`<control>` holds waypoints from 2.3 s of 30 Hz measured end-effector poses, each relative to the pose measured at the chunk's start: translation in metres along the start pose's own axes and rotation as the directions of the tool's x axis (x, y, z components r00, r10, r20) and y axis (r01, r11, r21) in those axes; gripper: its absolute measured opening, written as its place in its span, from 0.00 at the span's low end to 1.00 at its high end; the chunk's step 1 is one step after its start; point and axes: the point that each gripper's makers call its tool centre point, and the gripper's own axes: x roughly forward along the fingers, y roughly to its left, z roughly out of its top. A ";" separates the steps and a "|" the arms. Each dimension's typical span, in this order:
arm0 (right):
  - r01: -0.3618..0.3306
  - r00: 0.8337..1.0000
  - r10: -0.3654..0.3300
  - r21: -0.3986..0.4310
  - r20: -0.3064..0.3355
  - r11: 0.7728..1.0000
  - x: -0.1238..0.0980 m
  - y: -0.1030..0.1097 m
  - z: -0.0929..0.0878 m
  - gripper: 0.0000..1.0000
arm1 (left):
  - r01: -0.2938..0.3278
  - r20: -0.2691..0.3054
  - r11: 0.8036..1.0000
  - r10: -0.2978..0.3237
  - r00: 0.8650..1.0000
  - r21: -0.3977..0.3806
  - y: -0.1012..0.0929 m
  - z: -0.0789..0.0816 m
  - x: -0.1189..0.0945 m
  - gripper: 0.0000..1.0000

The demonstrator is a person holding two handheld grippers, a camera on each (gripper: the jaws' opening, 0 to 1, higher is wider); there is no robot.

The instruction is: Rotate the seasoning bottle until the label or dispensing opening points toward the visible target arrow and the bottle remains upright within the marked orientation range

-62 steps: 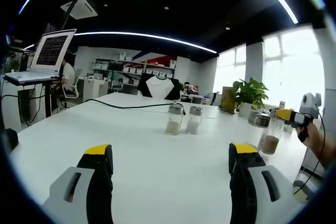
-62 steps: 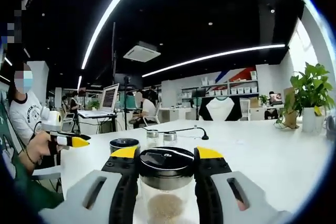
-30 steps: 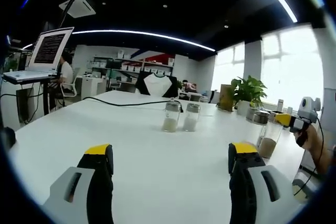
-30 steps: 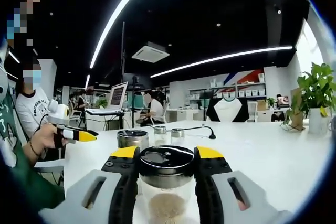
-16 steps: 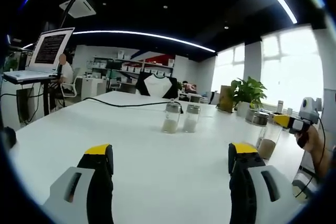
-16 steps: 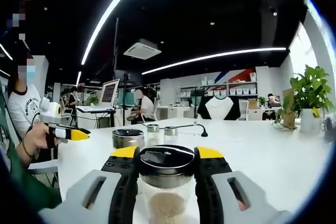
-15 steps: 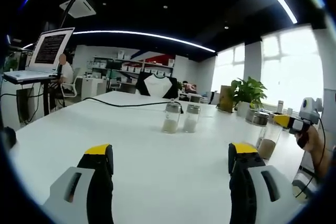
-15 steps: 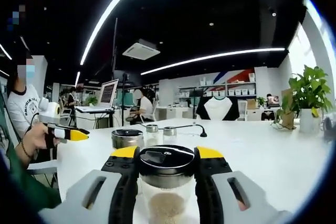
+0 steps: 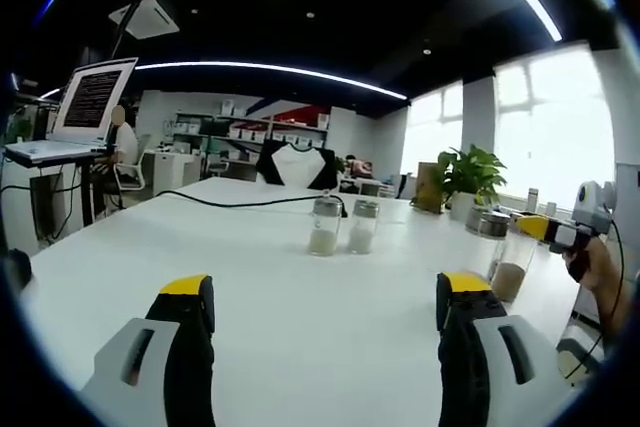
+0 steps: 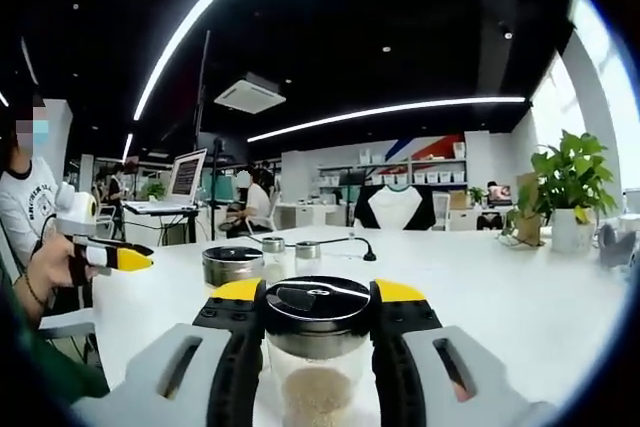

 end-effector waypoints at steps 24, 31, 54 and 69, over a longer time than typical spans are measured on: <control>0.219 0.976 -0.219 -0.014 0.019 0.976 0.006 -0.006 -0.001 0.40 | -0.026 0.019 0.999 0.025 1.000 0.019 0.006 0.007 -0.004 1.00; 0.269 0.963 -0.268 -0.013 0.034 0.963 0.003 -0.005 -0.001 0.40 | -0.029 0.016 1.000 0.028 0.999 0.011 0.007 0.005 -0.004 1.00; 0.181 0.982 -0.185 0.116 0.023 0.977 -0.021 -0.004 0.026 0.58 | -0.040 0.013 0.999 0.040 0.999 -0.015 0.012 0.002 -0.002 1.00; -0.180 0.981 0.186 0.094 -0.049 0.979 -0.016 0.014 0.023 0.56 | -0.041 0.022 0.999 0.042 0.999 -0.020 0.014 0.006 -0.005 0.99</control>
